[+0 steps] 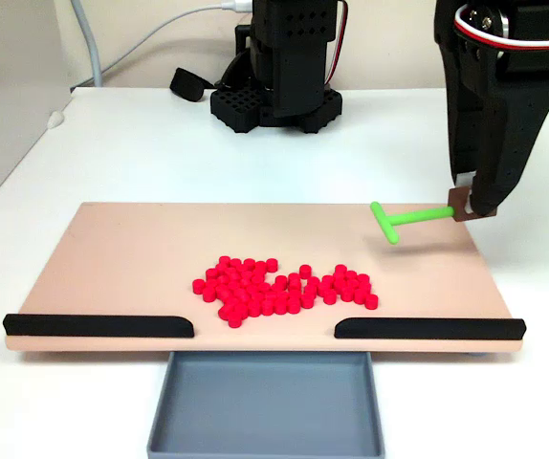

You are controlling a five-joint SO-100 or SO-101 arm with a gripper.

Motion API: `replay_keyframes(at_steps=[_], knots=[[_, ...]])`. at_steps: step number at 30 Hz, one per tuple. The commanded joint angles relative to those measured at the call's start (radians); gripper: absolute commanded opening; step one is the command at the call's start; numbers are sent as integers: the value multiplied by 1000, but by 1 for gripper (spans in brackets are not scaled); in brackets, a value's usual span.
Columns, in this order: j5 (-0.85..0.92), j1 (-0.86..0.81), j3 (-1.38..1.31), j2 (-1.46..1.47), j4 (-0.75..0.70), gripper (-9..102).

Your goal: Gather the left side granules

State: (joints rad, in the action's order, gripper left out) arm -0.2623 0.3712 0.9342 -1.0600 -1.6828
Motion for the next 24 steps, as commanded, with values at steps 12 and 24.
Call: replay_keyframes(at_steps=[12,24], knots=[[49,-12,-75,46,12,0],[40,-35,-156,129,14,0]])
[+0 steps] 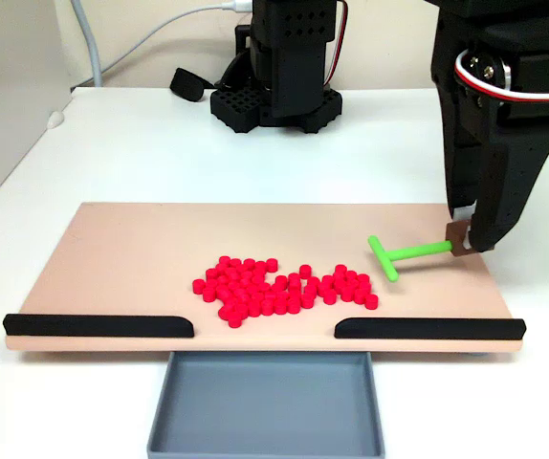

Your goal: Gather the left side granules

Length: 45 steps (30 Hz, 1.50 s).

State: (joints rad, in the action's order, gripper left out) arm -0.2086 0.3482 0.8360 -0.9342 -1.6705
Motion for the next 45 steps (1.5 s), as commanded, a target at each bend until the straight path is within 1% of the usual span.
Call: replay_keyframes(at_steps=[1,10,45], knots=[[-21,-14,-77,15,2,0],[-72,-14,-104,31,2,0],[-97,-21,-172,100,2,0]])
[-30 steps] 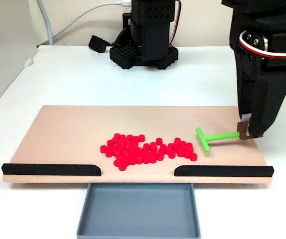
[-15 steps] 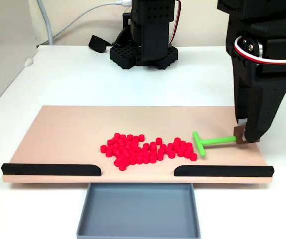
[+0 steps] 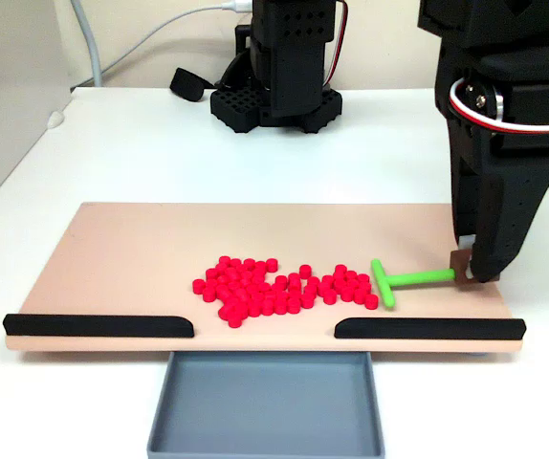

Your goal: Gather the left side granules

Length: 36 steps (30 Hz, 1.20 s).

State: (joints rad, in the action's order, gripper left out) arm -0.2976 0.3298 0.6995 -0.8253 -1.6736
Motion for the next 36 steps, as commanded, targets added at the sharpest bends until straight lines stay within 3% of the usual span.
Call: replay_keyframes(at_steps=[1,36], knots=[[-8,-3,-35,-8,5,0],[28,-15,-35,37,-3,0]])
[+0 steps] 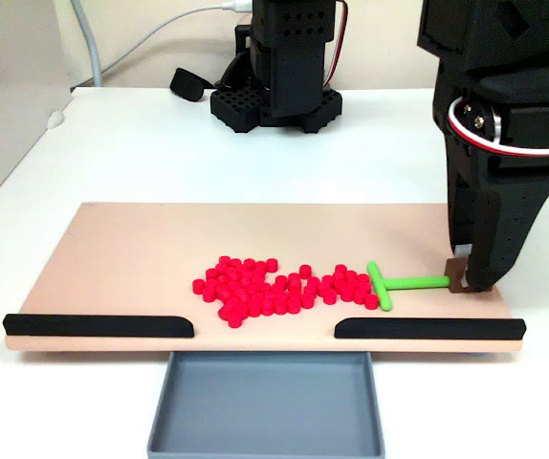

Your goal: Gather the left side granules

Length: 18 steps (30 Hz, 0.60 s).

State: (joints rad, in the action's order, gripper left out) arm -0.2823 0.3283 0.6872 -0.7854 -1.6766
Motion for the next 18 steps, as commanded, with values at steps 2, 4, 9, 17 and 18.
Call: replay_keyframes(at_steps=[2,4,9,17,18], knots=[[17,-17,-23,-3,-3,0],[21,-21,-21,-3,-3,0],[34,-32,-18,-6,-3,0],[40,-49,-8,-14,-5,0],[40,-51,-8,-14,-5,0]])
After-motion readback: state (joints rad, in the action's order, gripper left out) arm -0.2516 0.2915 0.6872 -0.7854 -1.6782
